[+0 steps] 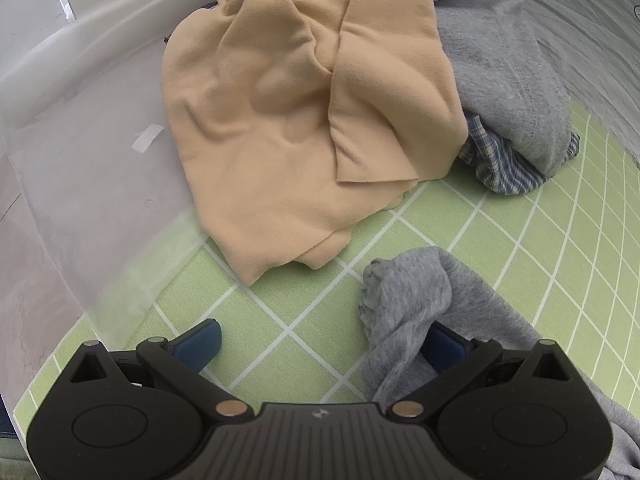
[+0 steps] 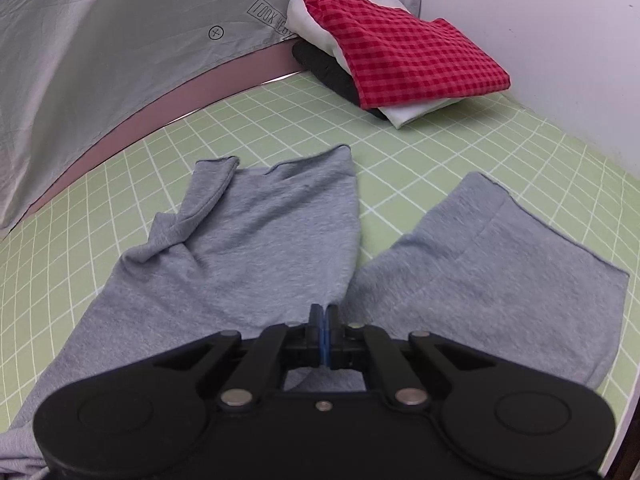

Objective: Fold clothes

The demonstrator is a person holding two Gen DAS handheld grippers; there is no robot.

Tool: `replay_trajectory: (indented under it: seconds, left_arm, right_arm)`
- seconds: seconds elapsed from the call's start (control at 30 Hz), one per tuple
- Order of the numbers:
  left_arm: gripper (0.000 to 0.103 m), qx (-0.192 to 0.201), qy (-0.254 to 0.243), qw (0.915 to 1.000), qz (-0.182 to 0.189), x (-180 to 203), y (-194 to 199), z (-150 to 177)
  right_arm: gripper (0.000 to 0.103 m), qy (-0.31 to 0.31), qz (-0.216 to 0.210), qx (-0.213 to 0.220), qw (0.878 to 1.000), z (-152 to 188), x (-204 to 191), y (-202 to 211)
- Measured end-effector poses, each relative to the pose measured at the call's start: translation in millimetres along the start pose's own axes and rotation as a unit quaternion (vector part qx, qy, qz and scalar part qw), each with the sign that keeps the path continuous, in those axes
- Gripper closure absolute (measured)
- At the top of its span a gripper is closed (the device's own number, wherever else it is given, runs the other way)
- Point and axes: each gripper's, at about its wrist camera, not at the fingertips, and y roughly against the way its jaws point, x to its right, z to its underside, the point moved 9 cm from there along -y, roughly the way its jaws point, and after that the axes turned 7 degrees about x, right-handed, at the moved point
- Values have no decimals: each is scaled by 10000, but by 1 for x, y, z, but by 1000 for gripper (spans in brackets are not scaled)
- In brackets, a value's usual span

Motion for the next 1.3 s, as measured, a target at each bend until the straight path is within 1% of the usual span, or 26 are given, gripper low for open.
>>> replay_trajectory:
  seconds: [0.07, 0.13, 0.2, 0.27, 0.37, 0.4, 0.43, 0.47, 0.5, 0.53, 0.57, 0.6, 0.67, 0.8, 0.9, 0.97, 1.07, 1.1, 1.17, 1.23, 1.3]
  left_arm:
    - [3, 25, -75, 10000, 11, 2, 3, 0]
    - [3, 31, -112, 9999, 13, 4, 5, 0]
    - [2, 2, -73, 10000, 24, 5, 5, 0]
    - [2, 30, -55, 9999, 85, 8, 6, -1]
    - [2, 41, -89, 9995, 304, 16, 10, -3]
    - [2, 66, -54, 9993, 354, 18, 12, -4]
    - [2, 120, -31, 9993, 341, 19, 16, -4]
    - [2, 174, -8, 9993, 328, 20, 19, -5]
    - [2, 212, -6, 9993, 317, 20, 22, -4]
    - [2, 249, -2, 9992, 307, 19, 25, -4]
    - [2, 266, 35, 9990, 347, 12, 22, -6]
    - [2, 283, 72, 9988, 387, 4, 19, -7]
    - [2, 363, 172, 9980, 492, -14, 17, -11]
    - [2, 464, 234, 9963, 680, -32, 29, -3]
    - [3, 436, 207, 9956, 805, -39, 32, 8]
    - [3, 436, 190, 9947, 908, -44, 40, 17]
    - [6, 556, 70, 9934, 1001, -48, 49, 26]
    - [6, 563, 6, 9937, 972, -50, 51, 29]
    - [6, 577, -121, 9941, 913, -54, 54, 36]
    - [8, 473, -82, 9950, 872, -61, 55, 44]
    - [8, 312, 78, 9954, 900, -68, 53, 55]
  right_arm:
    - [102, -115, -66, 30, 9999, -6, -6, -3]
    - [102, -71, -173, 136, 9997, -24, -17, -7]
    - [102, 224, -369, 370, 9984, -60, -42, -16]
    - [102, 446, -626, 656, 9949, -108, -74, -29]
    - [102, 619, -952, 1251, 9856, -185, -133, -40]
    - [102, 595, -1088, 1479, 9812, -207, -153, -39]
    - [101, 663, -1180, 1583, 9781, -221, -171, -39]
    - [91, 805, -1235, 1618, 9758, -230, -188, -41]
    - [62, 996, -1208, 1612, 9744, -230, -200, -43]
    - [49, 1222, -1120, 1576, 9735, -224, -207, -45]
    - [43, 1447, -1031, 1539, 9720, -218, -215, -48]
    - [43, 1615, -1034, 1457, 9706, -205, -217, -49]
    - [43, 1864, -1168, 1228, 9678, -169, -211, -47]
    - [40, 2094, -1135, 569, 9695, -82, -167, -41]
    - [40, 1880, -1055, 96, 9764, -27, -127, -29]
    - [39, 1662, -1006, -88, 9809, 0, -104, -18]
    - [37, 1463, -1007, -220, 9839, 30, -79, 0]
    - [35, 1403, -1000, -237, 9848, 37, -74, 6]
    - [33, 1303, -1030, -311, 9856, 49, -68, 15]
    - [33, 1293, -1034, -373, 9855, 58, -66, 21]
    - [33, 1283, -1031, -403, 9855, 64, -64, 27]
